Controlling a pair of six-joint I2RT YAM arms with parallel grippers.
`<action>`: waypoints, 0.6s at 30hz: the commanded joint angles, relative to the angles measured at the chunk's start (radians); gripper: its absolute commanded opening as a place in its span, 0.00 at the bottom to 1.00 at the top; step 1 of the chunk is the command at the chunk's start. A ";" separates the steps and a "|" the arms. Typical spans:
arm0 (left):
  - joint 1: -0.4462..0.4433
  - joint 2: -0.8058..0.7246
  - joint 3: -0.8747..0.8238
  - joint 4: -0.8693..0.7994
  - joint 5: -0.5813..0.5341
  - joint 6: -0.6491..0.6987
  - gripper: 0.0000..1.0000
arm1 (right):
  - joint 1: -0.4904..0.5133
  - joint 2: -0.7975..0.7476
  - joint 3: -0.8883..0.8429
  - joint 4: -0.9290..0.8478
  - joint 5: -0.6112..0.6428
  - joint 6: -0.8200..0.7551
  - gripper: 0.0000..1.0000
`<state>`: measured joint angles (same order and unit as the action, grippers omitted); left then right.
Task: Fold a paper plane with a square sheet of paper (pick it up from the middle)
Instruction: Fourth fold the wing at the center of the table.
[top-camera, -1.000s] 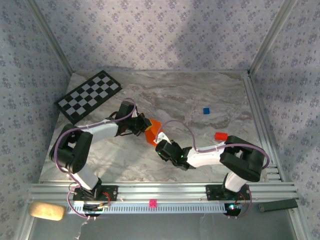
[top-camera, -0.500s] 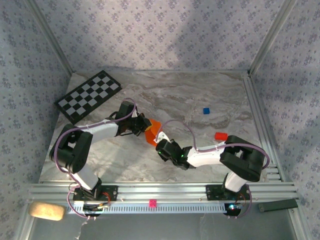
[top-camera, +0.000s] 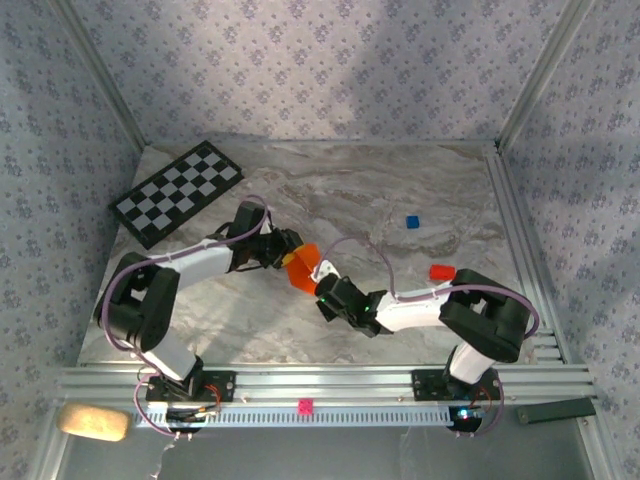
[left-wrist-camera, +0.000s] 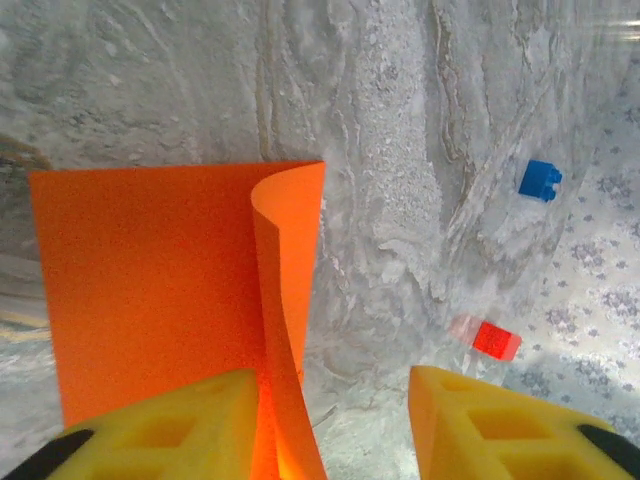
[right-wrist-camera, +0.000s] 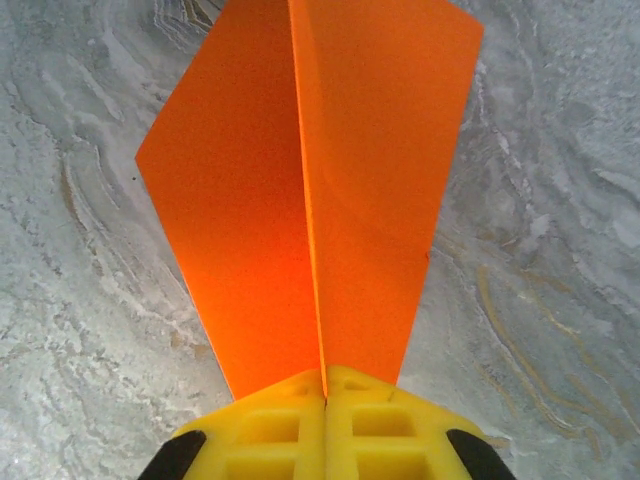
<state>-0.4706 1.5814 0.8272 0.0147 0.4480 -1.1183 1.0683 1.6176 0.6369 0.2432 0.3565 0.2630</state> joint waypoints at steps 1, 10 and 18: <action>0.018 -0.066 0.007 -0.058 -0.039 0.043 0.50 | -0.031 0.012 -0.013 0.040 -0.114 0.046 0.00; 0.040 -0.121 -0.011 -0.114 -0.074 0.074 0.51 | -0.091 0.042 -0.004 0.056 -0.287 0.062 0.00; 0.043 -0.114 -0.012 -0.110 -0.056 0.088 0.42 | -0.140 0.054 0.002 0.080 -0.441 0.122 0.00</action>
<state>-0.4335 1.4788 0.8253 -0.0795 0.3920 -1.0515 0.9401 1.6524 0.6346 0.3172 0.0105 0.3458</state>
